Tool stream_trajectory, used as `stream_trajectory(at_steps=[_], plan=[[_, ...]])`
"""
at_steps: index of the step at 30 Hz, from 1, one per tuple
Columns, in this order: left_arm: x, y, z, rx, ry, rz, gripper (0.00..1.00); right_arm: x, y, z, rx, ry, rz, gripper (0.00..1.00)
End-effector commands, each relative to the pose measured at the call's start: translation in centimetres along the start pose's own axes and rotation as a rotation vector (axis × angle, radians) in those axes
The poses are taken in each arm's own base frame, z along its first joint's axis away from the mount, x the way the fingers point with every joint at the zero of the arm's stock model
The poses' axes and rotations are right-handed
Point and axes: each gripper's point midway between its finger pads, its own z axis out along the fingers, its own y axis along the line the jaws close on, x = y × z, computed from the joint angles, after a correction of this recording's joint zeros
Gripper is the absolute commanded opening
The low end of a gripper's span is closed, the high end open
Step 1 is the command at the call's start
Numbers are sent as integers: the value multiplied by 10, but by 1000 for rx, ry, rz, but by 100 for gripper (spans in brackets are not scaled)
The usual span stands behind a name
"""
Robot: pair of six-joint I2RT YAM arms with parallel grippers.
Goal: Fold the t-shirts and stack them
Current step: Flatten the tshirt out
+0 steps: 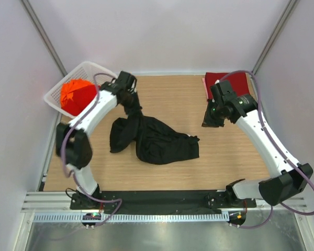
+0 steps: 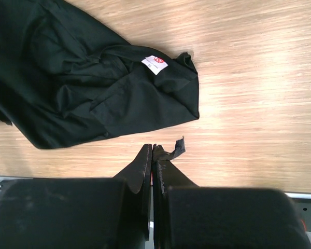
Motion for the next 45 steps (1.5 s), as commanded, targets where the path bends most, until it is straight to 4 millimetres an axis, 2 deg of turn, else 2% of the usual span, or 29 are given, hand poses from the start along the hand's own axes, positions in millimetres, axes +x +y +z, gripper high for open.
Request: stream_trajectory(at_steps=[1,2,3,5,6,7,8,10,11,13,14,15,16,17,18,20,21,22,23,24,26,27,31,33,37,39,40,41,45], plan=[[-50,-16,27,-62,26,154,22,-6,11,-2,-36,-7,-16,1],[-49,-2,38,-142,80,147,30,-4,9,2,-26,6,-28,1],[-73,-9,23,-163,-7,165,49,0,6,9,-13,25,-33,1],[-77,-5,10,-195,-48,176,67,4,4,18,-3,40,-41,1],[-77,-11,-16,-164,-100,181,75,11,-1,29,19,73,-54,1],[-61,2,-12,-186,-66,177,79,17,5,35,-19,110,-57,1],[-58,3,-19,-170,-92,174,81,22,6,41,-26,131,-62,1],[-43,-1,-49,-107,-138,180,81,33,9,59,-36,186,-78,1],[-20,13,-35,-112,-85,152,79,38,12,65,-54,211,-85,1],[5,9,-46,-23,-75,136,73,48,18,81,-69,255,-131,4],[29,14,-31,17,-12,122,72,52,24,85,-97,278,-144,7],[41,15,-29,40,7,91,68,56,30,89,-120,299,-163,14],[48,13,-33,71,-1,84,66,58,40,100,-152,314,-194,17],[62,19,-22,88,22,72,65,65,53,102,-187,327,-233,20],[66,20,-20,95,22,38,65,68,65,107,-219,337,-253,30],[68,22,-14,112,1,15,65,70,91,122,-267,334,-313,38],[63,21,-11,120,-16,9,66,66,106,131,-289,338,-329,39],[64,25,-7,107,-9,9,69,60,118,126,-316,315,-349,40],[62,29,4,90,-3,10,75,67,123,142,-305,349,-370,40],[56,40,12,66,-5,-9,82,58,137,142,-327,328,-381,40],[52,54,33,44,45,-52,82,64,141,164,-307,371,-389,41],[44,52,35,62,49,-63,82,59,149,167,-314,365,-403,41],[17,57,51,11,44,-45,83,64,149,187,-282,404,-393,41],[15,63,69,-26,84,-50,83,70,146,196,-267,432,-388,41],[-15,75,79,-153,53,-1,78,83,139,209,-236,474,-380,37],[-23,87,83,-230,56,41,77,86,125,215,-176,477,-380,33],[-18,106,90,-319,94,53,77,88,120,216,-156,477,-378,31],[-30,109,88,-350,73,68,77,87,114,217,-127,465,-381,31],[-36,139,86,-442,76,86,77,100,86,216,-52,469,-376,27]])
